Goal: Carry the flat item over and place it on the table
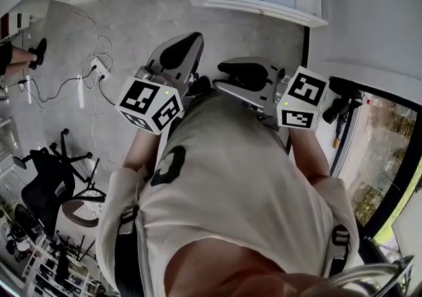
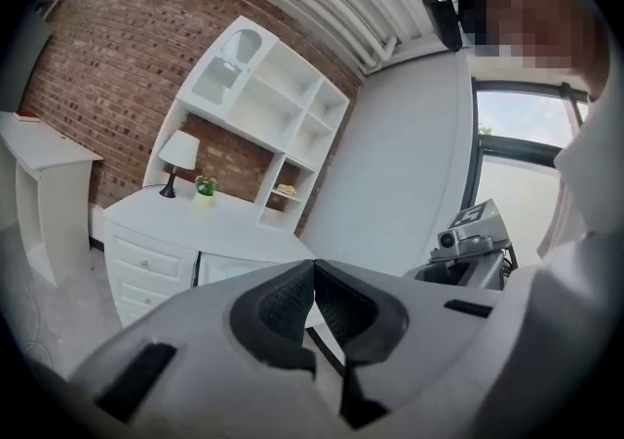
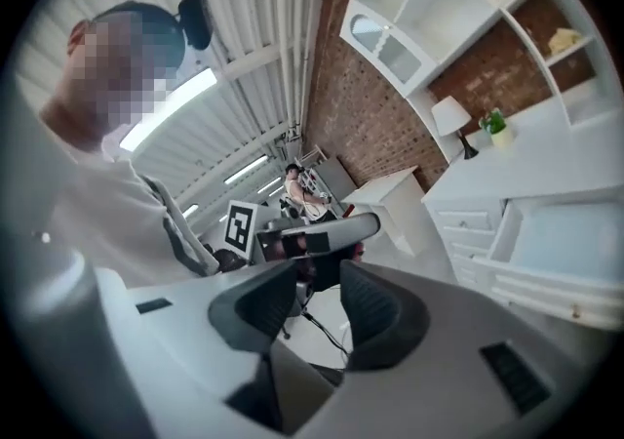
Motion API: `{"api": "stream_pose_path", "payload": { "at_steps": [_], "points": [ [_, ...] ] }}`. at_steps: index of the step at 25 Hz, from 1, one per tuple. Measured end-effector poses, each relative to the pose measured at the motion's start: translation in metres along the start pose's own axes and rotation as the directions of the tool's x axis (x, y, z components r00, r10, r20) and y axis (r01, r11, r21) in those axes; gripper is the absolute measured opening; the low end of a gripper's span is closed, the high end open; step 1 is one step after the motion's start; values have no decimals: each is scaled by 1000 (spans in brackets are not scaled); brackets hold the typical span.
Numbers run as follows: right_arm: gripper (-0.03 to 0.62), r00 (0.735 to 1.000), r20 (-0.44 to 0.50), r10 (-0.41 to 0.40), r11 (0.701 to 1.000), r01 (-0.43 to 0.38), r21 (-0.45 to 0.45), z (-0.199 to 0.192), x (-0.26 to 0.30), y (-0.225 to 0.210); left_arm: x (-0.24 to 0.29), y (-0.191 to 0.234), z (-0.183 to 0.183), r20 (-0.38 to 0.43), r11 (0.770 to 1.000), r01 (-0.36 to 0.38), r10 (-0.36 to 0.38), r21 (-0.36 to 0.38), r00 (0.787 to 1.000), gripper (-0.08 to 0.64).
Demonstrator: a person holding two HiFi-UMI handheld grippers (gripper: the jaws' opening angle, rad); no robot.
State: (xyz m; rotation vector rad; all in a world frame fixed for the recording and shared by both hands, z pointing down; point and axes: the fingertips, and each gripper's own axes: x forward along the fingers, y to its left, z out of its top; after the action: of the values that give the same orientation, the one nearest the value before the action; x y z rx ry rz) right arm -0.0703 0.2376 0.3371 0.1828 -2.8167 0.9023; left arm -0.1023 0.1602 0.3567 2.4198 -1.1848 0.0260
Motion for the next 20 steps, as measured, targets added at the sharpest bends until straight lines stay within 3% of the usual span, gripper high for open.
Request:
{"api": "stream_pose_path", "payload": {
  "at_steps": [6, 10, 12, 13, 20],
  "points": [
    [158, 1000, -10, -4, 985, 2, -174, 12, -18, -6, 40, -35, 11, -9, 995, -5, 5, 101, 1000, 20],
    [143, 1000, 3, -7, 966, 8, -260, 17, -37, -11, 61, -50, 12, -18, 991, -18, 20, 130, 1000, 20],
    [72, 999, 28, -25, 954, 32, -297, 21, -46, -17, 69, -54, 13, -20, 990, -30, 33, 136, 999, 20],
    [31, 999, 37, -31, 949, 41, -312, 23, -51, -19, 74, -56, 13, -22, 989, -37, 41, 141, 999, 20],
    [49, 999, 40, -13, 941, 26, -337, 21, -81, -36, 104, -69, 10, -23, 988, -77, 81, 131, 996, 20]
  ]
}}
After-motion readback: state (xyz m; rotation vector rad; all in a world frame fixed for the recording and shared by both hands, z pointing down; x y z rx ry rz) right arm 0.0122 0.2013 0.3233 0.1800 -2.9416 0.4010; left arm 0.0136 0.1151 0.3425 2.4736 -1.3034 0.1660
